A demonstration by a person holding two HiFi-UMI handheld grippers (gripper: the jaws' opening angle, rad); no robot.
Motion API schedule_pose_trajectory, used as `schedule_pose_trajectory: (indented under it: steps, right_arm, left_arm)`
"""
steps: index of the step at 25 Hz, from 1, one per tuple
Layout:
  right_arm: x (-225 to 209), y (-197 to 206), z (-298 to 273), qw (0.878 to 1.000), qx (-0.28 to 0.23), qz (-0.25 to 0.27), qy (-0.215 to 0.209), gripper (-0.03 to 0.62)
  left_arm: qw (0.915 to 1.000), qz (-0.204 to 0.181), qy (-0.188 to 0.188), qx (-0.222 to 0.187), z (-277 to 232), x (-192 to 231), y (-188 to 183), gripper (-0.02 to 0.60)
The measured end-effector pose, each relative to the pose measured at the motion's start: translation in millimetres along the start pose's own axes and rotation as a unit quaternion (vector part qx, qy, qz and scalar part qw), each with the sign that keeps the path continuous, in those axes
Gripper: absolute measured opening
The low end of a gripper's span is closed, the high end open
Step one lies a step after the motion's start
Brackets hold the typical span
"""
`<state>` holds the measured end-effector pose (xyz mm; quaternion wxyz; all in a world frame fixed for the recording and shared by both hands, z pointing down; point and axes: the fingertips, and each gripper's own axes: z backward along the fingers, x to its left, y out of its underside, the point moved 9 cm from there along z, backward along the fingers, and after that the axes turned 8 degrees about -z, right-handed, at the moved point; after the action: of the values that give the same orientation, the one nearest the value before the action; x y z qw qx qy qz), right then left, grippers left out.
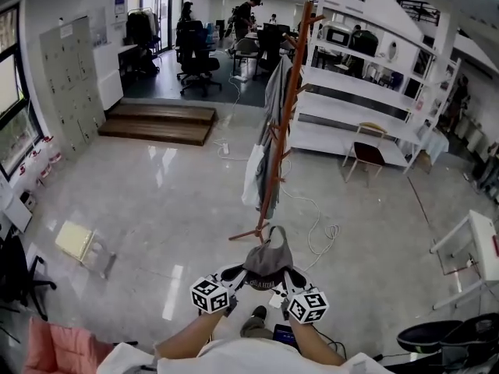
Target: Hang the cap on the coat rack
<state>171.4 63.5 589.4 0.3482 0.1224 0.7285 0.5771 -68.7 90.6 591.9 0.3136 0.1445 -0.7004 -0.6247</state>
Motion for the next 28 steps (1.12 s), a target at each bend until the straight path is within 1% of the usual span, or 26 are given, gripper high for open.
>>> schedule_pose_trajectory:
  steps: [7,18,23,25,28]
  right_arm:
    - [-30.6,-15.6,-47.2,1.0,-0.001,-0.004,-0.005,0.028]
    - [-90.7,-58.0,-123.6,1.0,0.0,-0.003,-0.015,0.028]
    - [-120.5,-75.1,-152.7,1.0,-0.003,-0.001,-0.019,0.028]
    - [-129.8,-80.5,-162.2,1.0,-0.005,-0.009,-0.021,0.028]
    - [-138.4,-86.8,-177.3,0.999,-0.013,-0.018,-0.026,0.028]
  left_arm:
    - [1.0,-0.004,-0.009,0.0,-44.3,41.0,-17.4,0.029]
    - [0.9999,-0.003,-0.011,-0.001,-128.2,99.4,-44.0,0.029]
    - [0.9999,-0.008,-0.009,0.0,-165.5,119.3,-54.1,0.029]
    - [0.9999,-0.009,-0.008,-0.001,-177.7,125.5,-56.0,0.029]
    - [0.9999,-0.001,-0.011,-0.008,-190.3,136.5,-58.4,0.029]
